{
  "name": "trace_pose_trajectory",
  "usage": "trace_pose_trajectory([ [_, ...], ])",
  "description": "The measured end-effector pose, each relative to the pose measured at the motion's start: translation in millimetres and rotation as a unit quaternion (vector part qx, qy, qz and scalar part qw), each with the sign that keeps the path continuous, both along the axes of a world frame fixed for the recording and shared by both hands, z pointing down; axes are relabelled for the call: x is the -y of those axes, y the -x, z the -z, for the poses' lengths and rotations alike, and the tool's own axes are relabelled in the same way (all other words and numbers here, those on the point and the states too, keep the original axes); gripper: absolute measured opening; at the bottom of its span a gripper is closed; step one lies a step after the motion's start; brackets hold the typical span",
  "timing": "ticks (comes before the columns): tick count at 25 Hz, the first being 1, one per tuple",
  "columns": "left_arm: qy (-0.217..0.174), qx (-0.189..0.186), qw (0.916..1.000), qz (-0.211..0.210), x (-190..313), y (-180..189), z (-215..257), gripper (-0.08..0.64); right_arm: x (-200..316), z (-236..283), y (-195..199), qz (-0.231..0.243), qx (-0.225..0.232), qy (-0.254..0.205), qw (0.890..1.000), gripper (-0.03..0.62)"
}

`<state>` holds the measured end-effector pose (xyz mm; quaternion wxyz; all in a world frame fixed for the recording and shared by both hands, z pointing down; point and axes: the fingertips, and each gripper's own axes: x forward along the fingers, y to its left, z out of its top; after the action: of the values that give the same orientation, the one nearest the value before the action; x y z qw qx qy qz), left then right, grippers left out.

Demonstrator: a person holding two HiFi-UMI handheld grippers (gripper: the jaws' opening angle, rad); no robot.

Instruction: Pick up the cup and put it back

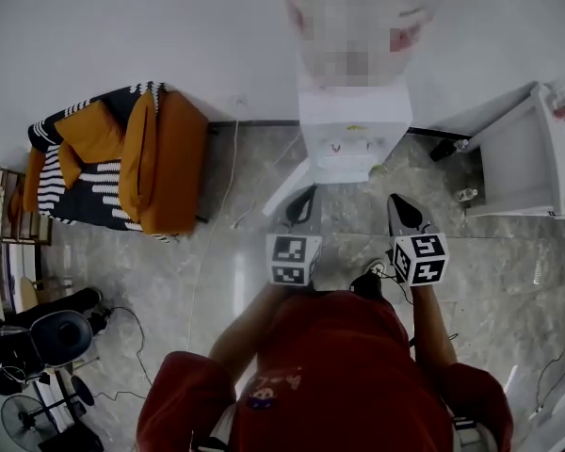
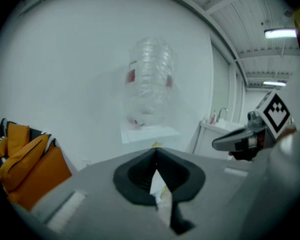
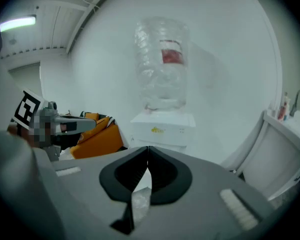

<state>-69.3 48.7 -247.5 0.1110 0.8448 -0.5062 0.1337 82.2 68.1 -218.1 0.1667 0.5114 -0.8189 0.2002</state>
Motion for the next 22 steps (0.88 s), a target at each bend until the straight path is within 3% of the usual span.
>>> trace_pose_trajectory([
  [3, -0.04, 0.001, 0.9992, -0.009, 2, 0, 37, -0.002, 4, 35, -4, -0.005, 0.003, -0.02, 1.0, 0.002],
  [6, -0.101, 0.005, 0.9946, -0.021, 4, 2, 81, -0.002, 10, 83, -8, -0.013, 0.008, -0.072, 0.997, 0.002],
  [9, -0.155, -0.027, 0.9873, -0.024, 0, 4, 125, -0.002, 12, 120, -9, -0.015, 0.002, -0.109, 0.994, 0.002],
  [11, -0.158, -0.034, 0.9867, -0.013, -1, 8, 138, -0.002, 11, 138, -9, -0.014, -0.003, -0.13, 0.991, 0.0],
  [14, -0.157, -0.012, 0.9875, -0.005, 3, 13, 143, -0.002, 11, 152, -6, -0.01, -0.017, -0.149, 0.989, 0.002],
  [22, -0.159, 0.004, 0.9871, -0.017, 7, 9, 142, -0.002, 15, 149, -2, -0.009, -0.025, -0.148, 0.989, 0.002],
])
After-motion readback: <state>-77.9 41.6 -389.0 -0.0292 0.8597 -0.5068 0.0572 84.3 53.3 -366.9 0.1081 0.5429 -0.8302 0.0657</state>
